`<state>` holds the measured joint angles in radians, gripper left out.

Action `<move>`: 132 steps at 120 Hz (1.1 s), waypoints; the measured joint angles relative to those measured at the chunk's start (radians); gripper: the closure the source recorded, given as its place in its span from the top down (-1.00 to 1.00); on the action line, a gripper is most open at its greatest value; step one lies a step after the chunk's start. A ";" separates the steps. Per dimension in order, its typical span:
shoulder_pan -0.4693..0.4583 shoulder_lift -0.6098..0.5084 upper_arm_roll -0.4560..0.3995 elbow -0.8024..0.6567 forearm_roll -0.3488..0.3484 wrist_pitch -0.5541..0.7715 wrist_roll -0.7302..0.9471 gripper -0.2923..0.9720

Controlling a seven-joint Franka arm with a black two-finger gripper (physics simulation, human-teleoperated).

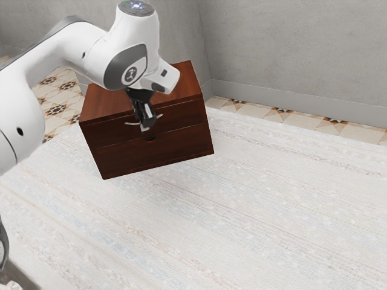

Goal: Pull the drawer handle with one arm to open the drawer

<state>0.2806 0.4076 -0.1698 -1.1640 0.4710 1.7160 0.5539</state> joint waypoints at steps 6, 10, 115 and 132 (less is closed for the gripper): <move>0.035 0.014 -0.029 0.012 -0.001 0.014 0.002 -0.22; 0.060 0.025 -0.056 0.023 -0.001 0.022 0.003 -0.23; 0.120 -0.147 -0.121 -0.287 -0.094 0.114 -0.002 -0.65; 0.099 -0.218 -0.118 -0.384 -0.093 0.130 -0.020 -0.63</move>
<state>0.3794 0.1899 -0.2882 -1.5477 0.3775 1.8460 0.5343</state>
